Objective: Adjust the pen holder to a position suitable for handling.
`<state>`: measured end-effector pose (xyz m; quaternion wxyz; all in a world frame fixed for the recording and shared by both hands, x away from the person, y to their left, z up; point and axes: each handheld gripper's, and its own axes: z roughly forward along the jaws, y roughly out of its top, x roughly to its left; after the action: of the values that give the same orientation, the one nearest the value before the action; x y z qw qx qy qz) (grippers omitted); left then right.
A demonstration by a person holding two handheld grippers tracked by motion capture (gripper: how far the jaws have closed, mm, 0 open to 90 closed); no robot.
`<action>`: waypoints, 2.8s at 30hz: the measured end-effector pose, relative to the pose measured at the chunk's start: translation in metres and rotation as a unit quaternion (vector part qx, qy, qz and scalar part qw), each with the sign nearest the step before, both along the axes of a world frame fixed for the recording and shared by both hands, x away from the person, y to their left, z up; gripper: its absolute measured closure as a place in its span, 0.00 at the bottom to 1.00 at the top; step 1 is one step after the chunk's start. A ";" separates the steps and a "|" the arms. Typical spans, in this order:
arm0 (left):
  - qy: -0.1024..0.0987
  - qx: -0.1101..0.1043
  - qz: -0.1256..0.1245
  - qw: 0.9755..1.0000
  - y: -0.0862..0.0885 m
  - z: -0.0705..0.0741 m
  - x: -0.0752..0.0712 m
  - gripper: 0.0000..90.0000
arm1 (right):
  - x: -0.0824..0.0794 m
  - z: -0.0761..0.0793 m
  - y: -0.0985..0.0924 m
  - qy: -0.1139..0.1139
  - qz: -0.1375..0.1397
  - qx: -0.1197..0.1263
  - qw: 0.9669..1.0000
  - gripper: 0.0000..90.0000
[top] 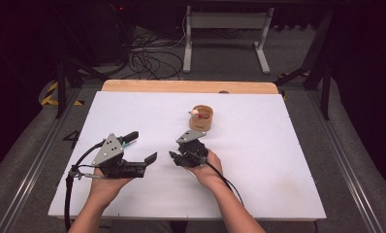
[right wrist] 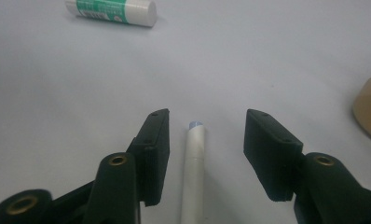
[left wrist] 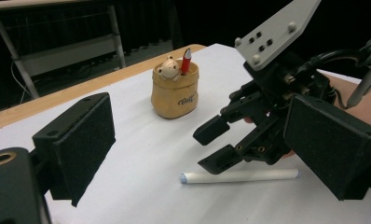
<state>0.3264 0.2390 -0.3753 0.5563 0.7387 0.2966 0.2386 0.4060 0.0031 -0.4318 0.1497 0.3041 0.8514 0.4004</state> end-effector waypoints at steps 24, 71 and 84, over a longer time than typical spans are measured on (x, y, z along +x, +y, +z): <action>0.004 0.002 0.005 1.000 0.000 -0.002 0.001 0.11 | 0.009 -0.021 0.015 0.039 -0.021 -0.037 0.998 0.72; 0.020 0.017 -0.018 0.999 -0.021 -0.016 0.006 0.13 | -0.009 0.029 -0.028 -0.068 0.024 0.139 0.988 0.88; 0.047 0.015 -0.045 0.998 -0.048 -0.030 0.011 0.16 | -0.022 0.049 -0.040 -0.126 0.039 0.192 0.973 0.88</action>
<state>0.3372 0.1911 -0.4057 0.5410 0.7700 0.2848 0.1827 0.3842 -0.0367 -0.3828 0.1785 0.2411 0.7441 0.5969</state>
